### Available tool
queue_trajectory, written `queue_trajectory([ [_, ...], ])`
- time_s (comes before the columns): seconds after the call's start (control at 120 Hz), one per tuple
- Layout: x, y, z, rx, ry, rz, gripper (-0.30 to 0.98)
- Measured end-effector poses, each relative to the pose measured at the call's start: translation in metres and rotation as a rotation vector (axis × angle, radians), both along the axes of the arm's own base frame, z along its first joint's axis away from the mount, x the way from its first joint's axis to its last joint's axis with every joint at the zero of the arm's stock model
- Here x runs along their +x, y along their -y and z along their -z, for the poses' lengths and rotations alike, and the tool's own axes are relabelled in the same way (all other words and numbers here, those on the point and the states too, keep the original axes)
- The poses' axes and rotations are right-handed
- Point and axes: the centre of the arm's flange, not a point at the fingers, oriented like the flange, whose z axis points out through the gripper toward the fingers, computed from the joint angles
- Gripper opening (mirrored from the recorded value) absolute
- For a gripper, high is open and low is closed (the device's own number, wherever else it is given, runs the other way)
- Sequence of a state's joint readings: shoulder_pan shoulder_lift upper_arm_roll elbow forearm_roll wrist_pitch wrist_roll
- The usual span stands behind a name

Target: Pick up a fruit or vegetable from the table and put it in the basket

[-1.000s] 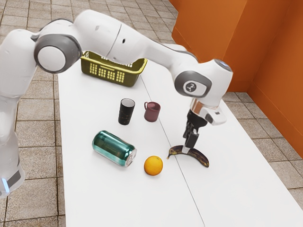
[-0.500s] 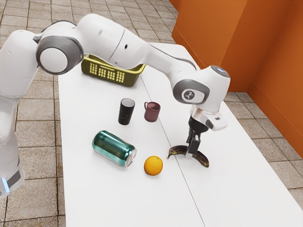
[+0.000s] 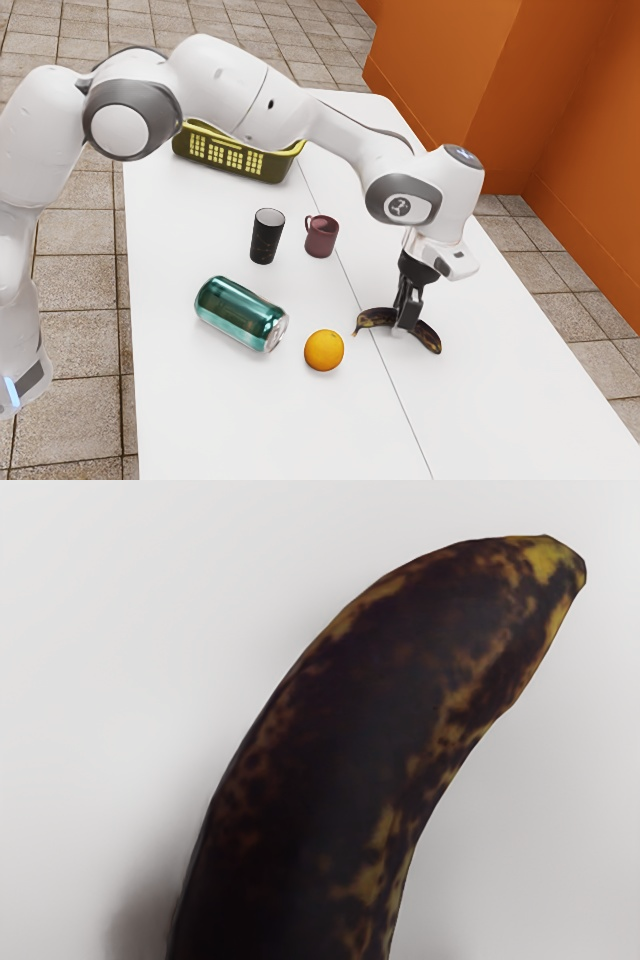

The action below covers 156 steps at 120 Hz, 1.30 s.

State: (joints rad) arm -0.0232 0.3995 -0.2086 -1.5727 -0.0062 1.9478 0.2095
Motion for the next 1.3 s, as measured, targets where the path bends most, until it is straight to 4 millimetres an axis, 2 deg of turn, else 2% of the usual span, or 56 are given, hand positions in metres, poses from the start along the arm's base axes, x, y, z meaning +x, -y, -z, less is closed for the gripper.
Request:
queue_trajectory([
  [0.158, 0.000, 0.000, 0.000, 0.002, -0.005, -0.010, 0.27],
  [0.25, -0.001, -0.006, -0.002, 0.023, -0.005, -0.016, 0.20],
  [0.3, -0.002, -0.010, -0.011, 0.045, 0.001, -0.015, 0.16],
  [0.35, -0.008, -0.014, -0.035, 0.073, 0.024, -0.013, 0.16],
  [0.408, -0.023, -0.020, -0.087, 0.114, 0.071, -0.017, 0.13],
  [0.442, -0.036, -0.033, -0.122, 0.140, 0.102, -0.038, 0.10],
  [0.492, -0.056, -0.064, -0.168, 0.176, 0.134, -0.094, 0.12],
  [0.542, -0.074, -0.102, -0.202, 0.202, 0.148, -0.161, 0.09],
  [0.583, -0.087, -0.135, -0.221, 0.217, 0.151, -0.214, 0.08],
  [0.633, -0.098, -0.174, -0.231, 0.229, 0.137, -0.273, 0.09],
  [0.75, -0.117, -0.269, -0.231, 0.241, 0.092, -0.399, 0.10],
  [0.908, -0.141, -0.401, -0.193, 0.211, 0.022, -0.564, 0.10],
  [0.967, -0.150, -0.439, -0.175, 0.191, -0.001, -0.605, 0.10],
  [1.0, -0.150, -0.451, -0.165, 0.179, -0.009, -0.609, 0.10],
  [1.083, -0.143, -0.463, -0.144, 0.149, -0.017, -0.588, 0.08],
  [1.142, -0.140, -0.479, -0.134, 0.133, -0.013, -0.584, 0.09],
  [1.233, -0.144, -0.500, -0.132, 0.120, 0.009, -0.577, 0.08],
  [1.3, -0.145, -0.506, -0.133, 0.115, 0.021, -0.557, 0.10],
])
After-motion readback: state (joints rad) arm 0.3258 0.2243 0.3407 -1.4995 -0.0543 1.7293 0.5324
